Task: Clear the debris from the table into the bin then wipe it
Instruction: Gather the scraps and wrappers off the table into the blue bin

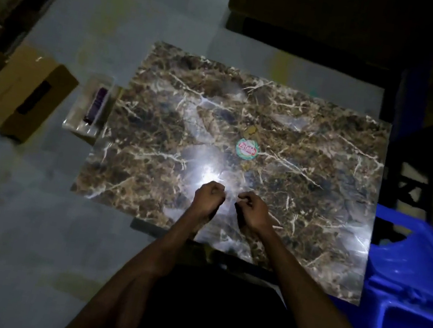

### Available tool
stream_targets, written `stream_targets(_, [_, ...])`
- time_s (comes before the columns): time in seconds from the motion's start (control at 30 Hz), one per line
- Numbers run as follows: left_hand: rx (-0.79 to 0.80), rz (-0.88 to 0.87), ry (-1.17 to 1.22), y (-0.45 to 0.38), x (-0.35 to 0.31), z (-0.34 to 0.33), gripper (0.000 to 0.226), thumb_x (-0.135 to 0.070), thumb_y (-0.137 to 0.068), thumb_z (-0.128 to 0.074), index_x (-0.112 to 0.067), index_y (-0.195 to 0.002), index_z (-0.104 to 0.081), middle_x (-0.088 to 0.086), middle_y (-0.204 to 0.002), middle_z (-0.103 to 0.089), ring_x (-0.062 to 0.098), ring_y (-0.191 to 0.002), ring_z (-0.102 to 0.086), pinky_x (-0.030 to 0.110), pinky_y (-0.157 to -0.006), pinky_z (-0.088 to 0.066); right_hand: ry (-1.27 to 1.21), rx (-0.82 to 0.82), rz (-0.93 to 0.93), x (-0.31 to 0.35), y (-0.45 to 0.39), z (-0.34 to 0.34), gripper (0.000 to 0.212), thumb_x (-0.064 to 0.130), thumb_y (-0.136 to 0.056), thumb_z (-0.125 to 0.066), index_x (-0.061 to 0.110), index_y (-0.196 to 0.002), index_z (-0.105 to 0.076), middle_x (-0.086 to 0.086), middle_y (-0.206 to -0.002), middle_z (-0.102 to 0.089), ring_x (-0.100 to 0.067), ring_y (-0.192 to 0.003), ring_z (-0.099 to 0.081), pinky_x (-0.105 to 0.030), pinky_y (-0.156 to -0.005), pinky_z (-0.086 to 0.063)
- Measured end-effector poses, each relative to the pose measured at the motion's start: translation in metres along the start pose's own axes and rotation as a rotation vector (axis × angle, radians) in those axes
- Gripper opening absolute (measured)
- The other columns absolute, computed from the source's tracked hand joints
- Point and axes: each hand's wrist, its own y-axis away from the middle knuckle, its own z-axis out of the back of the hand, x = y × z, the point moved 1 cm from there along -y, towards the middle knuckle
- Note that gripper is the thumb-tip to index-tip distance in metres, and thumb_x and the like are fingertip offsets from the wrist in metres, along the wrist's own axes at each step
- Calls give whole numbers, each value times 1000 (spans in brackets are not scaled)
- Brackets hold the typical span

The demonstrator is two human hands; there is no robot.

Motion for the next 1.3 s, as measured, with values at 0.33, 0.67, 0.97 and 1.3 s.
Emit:
stream_targets(0.33, [207,-73,-235,-68,-102,4,25,-17,-80,-63,-23,-103,-70,9,-96,-75,21,-68,-59,30,-63,-48,38,-230,-101,38,-79,-6,7,8,-91,-65,6,-97,-66,-12,-87,-67,-29,-82,-65,-28,-68,-37])
stream_targets(0.67, [167,-189,-358,-123,-158,3,33,-5,-87,-62,-9,-120,-66,7,-104,-67,24,-90,-66,29,-73,-49,-31,-229,27,68,-166,20,32,32,-85,-56,10,-107,-65,-15,-97,-65,-26,-83,-62,-34,-74,-49])
stream_targets(0.97, [207,-590,-814,-154,-189,-47,80,-46,-77,-82,-19,-143,-45,11,-132,-43,35,-116,-52,43,-84,-52,-412,-288,-109,21,-136,20,14,16,-92,-56,13,-100,-67,-2,-80,-61,-14,-69,-55,-29,-65,-42])
stream_targets(1.3, [81,-686,-837,-120,-145,-67,15,-8,-93,-61,-12,-108,-62,11,-109,-49,32,-90,-52,47,-76,-50,-395,-221,-14,3,-114,24,19,-5,-98,-51,0,-106,-67,-11,-96,-65,-4,-77,-59,-18,-71,-46])
